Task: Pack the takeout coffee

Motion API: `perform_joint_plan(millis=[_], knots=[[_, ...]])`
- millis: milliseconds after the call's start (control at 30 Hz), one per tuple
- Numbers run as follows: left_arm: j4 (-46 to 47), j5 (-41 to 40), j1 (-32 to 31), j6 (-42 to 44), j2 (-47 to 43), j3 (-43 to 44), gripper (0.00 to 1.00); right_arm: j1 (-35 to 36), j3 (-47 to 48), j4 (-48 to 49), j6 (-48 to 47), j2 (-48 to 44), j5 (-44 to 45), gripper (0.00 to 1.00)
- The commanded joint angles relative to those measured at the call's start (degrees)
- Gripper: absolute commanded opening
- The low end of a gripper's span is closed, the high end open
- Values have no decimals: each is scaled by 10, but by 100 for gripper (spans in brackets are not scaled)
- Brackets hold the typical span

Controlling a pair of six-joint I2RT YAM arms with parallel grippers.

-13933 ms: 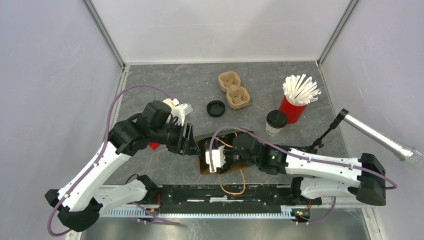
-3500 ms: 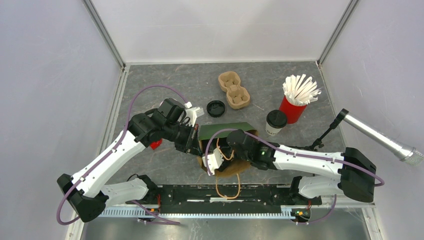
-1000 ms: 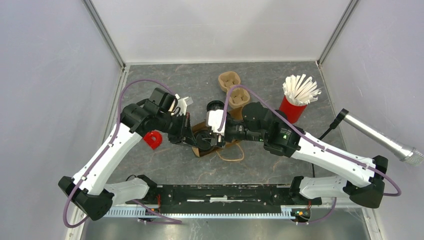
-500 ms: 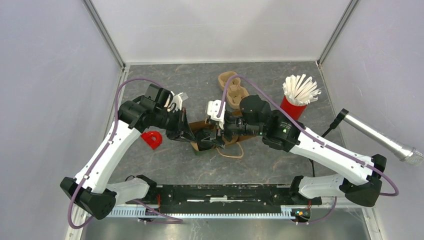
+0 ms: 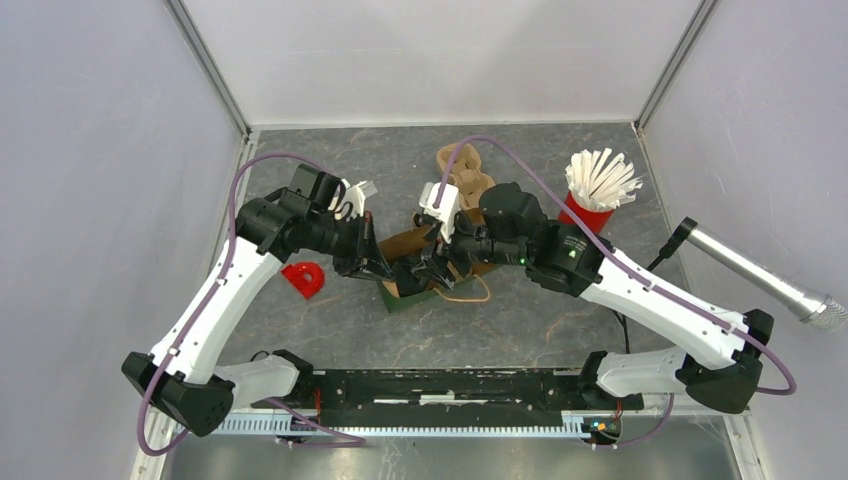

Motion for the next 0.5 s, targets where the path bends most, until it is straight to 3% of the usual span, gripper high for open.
perform_joint_plan(millis=[0,233,467], knots=[[0,18,8,-28,-6,8,5,-6,37,6,33,-11,11,70],[-30,-4,17,-9,3,22,8,-13,97,-19,70,-24,60,73],[-34,-15,22,7,5,22,8,-27,100,-74,120,-53,295,73]])
